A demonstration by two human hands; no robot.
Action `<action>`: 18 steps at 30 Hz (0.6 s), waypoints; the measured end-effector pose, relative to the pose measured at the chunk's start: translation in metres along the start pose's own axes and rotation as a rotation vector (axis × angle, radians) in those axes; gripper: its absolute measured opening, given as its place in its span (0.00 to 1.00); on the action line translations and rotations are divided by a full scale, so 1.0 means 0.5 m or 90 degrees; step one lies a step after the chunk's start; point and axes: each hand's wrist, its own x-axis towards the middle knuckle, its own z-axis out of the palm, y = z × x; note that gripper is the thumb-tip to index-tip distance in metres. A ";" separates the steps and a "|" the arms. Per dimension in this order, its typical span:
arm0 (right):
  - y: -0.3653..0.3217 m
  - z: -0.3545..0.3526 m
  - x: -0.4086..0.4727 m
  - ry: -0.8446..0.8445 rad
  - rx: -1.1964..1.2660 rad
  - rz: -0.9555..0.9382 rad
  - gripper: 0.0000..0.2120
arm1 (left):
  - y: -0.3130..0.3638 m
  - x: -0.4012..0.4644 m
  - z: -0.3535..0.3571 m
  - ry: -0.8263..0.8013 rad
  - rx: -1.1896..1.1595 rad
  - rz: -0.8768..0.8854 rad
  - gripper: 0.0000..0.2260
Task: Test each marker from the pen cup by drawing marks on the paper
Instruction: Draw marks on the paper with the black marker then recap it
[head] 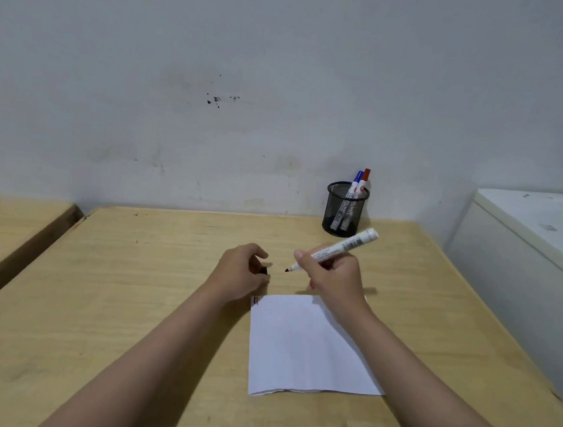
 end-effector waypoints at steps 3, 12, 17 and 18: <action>0.011 0.009 0.000 -0.004 -0.012 0.027 0.12 | -0.015 -0.014 -0.009 -0.016 -0.112 -0.037 0.23; 0.038 0.062 -0.011 -0.052 0.050 0.154 0.12 | -0.040 -0.102 -0.040 -0.060 -0.055 0.003 0.22; 0.063 0.074 -0.023 -0.005 0.030 0.146 0.14 | -0.053 -0.105 -0.032 -0.047 0.009 0.047 0.22; 0.066 0.075 -0.024 0.000 0.025 0.140 0.15 | -0.056 -0.104 -0.031 -0.045 0.004 0.050 0.21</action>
